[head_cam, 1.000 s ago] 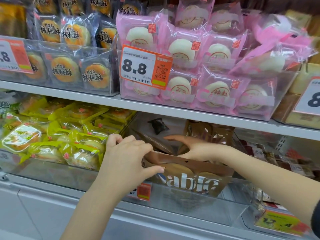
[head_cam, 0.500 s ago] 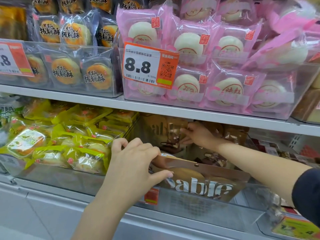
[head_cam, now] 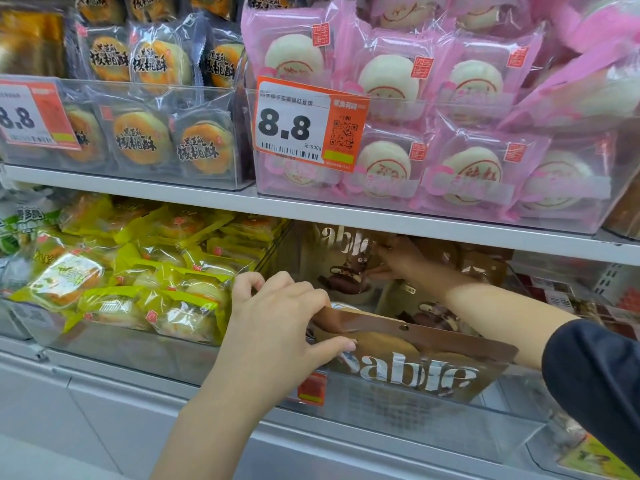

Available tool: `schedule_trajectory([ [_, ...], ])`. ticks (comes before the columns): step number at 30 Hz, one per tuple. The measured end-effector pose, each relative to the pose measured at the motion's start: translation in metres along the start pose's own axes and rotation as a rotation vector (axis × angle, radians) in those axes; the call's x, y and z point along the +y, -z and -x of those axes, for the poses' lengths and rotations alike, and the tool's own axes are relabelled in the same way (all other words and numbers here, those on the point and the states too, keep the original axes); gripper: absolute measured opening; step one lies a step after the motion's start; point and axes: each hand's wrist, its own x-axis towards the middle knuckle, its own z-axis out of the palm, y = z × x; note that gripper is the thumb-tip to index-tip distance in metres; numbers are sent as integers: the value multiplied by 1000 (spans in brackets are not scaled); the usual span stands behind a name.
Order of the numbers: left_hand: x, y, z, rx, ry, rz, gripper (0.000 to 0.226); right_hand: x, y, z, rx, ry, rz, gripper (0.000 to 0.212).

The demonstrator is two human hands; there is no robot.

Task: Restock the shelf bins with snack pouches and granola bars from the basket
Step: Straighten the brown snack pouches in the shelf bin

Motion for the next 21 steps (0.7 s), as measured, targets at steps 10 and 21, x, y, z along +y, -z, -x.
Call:
schedule_trajectory([
  [10,2,1,5,7,25,42,42,-8,47,85,-219,305,607,60],
  [21,6,-9,12,12,164,179,36,2,22,54,-242,374,679,28],
])
